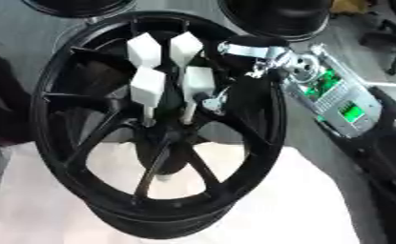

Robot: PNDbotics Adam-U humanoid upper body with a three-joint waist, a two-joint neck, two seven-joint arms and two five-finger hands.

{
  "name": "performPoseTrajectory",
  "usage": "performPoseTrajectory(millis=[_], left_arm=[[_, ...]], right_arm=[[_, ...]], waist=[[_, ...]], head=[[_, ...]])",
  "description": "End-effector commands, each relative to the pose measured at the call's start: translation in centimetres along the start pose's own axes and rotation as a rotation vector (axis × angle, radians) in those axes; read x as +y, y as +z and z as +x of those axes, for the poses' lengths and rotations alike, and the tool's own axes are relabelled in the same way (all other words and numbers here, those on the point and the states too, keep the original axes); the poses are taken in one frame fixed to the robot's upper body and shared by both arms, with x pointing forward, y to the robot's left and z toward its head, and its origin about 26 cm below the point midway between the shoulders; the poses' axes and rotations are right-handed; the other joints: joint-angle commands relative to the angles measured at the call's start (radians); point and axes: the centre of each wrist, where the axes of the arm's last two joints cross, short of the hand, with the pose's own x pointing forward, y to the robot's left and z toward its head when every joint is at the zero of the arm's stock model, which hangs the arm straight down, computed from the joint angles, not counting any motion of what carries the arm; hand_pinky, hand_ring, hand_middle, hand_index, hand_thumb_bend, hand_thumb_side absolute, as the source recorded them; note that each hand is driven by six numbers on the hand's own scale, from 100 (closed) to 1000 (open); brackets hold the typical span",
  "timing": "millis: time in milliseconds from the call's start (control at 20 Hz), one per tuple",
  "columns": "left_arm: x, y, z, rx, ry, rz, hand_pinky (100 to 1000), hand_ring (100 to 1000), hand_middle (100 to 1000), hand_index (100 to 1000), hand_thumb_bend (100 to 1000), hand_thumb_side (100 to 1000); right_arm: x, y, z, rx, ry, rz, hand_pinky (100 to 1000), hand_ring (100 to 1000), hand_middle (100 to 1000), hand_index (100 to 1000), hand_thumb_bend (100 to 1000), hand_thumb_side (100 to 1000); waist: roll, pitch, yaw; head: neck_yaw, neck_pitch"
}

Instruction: Pull the pin out of the wheel hub.

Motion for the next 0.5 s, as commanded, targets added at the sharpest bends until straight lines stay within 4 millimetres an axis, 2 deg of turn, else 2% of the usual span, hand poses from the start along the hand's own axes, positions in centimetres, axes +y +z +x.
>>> performPoseTrajectory(millis=[50, 150, 500], left_arm=[[0.44, -0.25, 0.94, -0.033, -0.019, -0.004, 612, 606, 514, 648, 100, 593], [0.44, -0.24, 0.93, -0.032, -0.019, -0.005, 612, 607, 515, 648, 100, 593], [0.43, -0.19, 0.86, -0.028, -0.018, -0.007, 612, 608, 515, 648, 100, 593]], right_arm=[[-1.43, 1.17, 0.7, -0.005, 0.035, -0.046, 243, 471, 345, 466, 100, 100], [-1.6, 1.31, 0.94, -0.012, 0.036, -0.054, 197, 440, 309, 429, 100, 100], [-1.85, 1.58, 1.45, -0.019, 0.017, -0.067, 160, 412, 279, 398, 100, 100]], waist=[[0.01, -0.017, -0.004], [0.01, -0.02, -0.004], [0.009, -0.029, -0.007]], head=[[0.003, -0.001], [0.005, -0.001], [0.003, -0.001]])
